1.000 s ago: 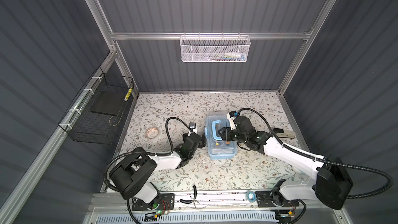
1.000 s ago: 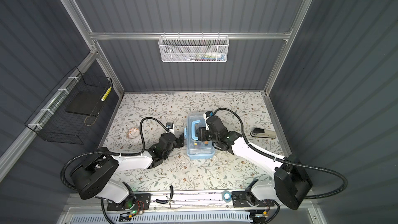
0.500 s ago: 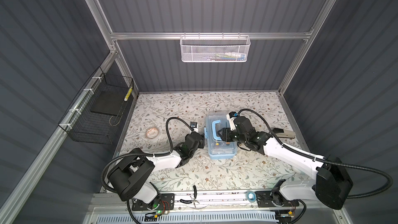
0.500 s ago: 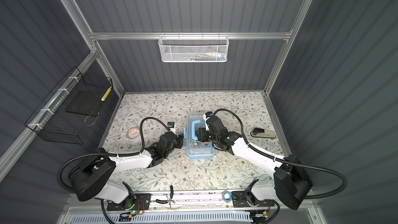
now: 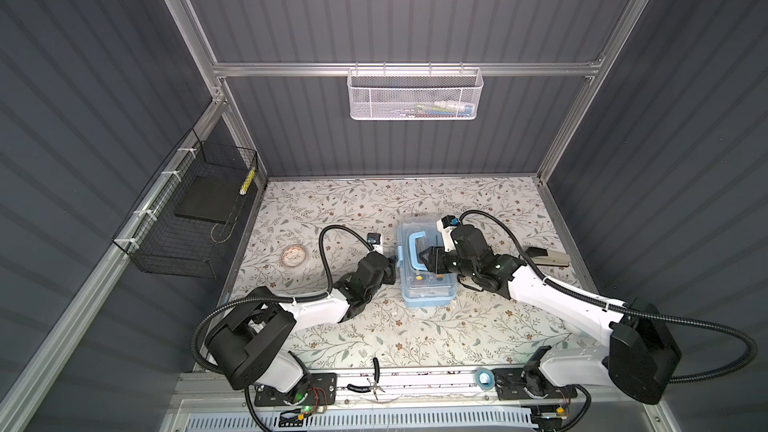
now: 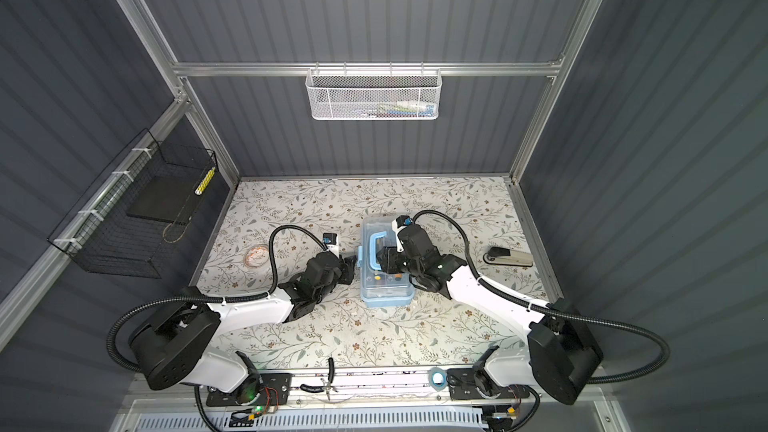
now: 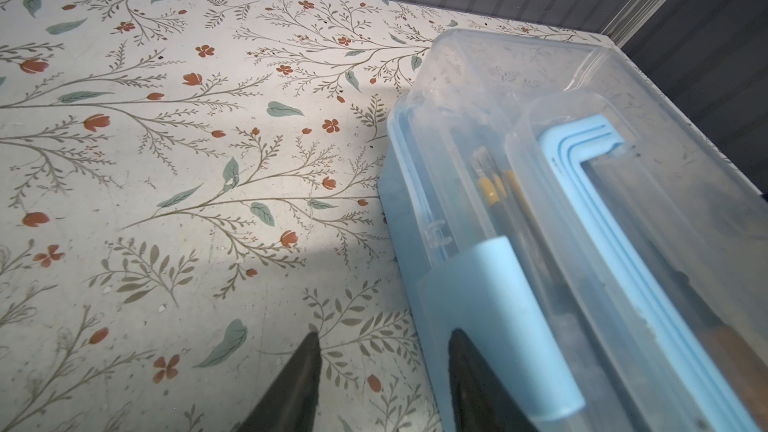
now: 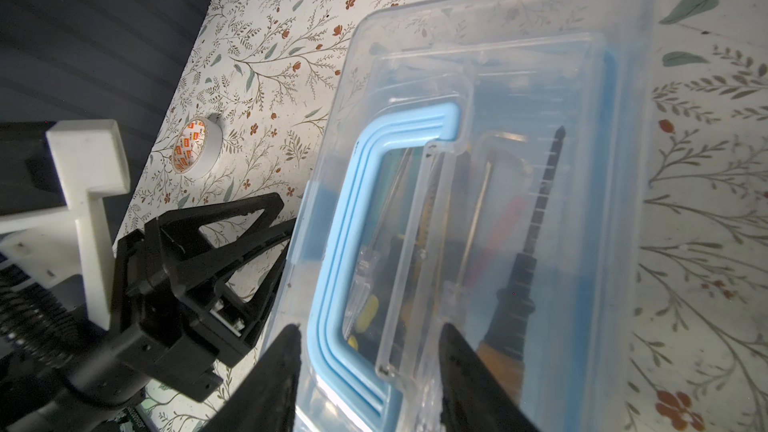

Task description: Pack the tool kit

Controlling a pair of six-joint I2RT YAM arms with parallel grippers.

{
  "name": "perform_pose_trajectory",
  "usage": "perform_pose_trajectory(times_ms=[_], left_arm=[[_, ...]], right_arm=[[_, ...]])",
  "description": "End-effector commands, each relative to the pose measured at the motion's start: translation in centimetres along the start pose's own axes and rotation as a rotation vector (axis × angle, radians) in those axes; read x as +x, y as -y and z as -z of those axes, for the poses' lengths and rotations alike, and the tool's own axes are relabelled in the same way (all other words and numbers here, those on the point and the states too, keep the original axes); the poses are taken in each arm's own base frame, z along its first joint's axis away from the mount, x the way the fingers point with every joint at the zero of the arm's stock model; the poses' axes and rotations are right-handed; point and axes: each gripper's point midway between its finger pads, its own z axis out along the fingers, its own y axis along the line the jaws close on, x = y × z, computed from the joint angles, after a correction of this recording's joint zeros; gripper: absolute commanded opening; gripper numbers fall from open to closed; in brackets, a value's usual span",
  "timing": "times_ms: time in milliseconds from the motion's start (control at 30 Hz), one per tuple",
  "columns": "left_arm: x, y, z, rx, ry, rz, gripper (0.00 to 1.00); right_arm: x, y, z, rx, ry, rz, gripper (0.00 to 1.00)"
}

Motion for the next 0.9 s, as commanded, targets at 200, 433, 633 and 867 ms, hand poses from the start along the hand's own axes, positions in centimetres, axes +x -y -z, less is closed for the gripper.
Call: perform_pose_trajectory(times_ms=[200,433,633,867], left_arm=[[-1.13,1.82,-0.11,0.079,0.005,0.073,0.39],[-1.25,1.85,0.13,0.085,0.009,0.107,0.39],[-1.2,1.64,0.13,0.076,0.008,0.112,0.39],[-1.58,1.34,0.37,0.058,0.019,0.121,0.42]], right_arm=[[1.25,0.51,-0.54,0.003,-0.039,-0.015,0.55],[1.5,0.46,-0.66,-0.003,-0.046,-0.019,0.55],[1.65,0.55,-0.67,0.0,-0.049,-0.02,0.55],[1.9,0.6,-0.82,-0.002,-0.055,-0.025,0.55]])
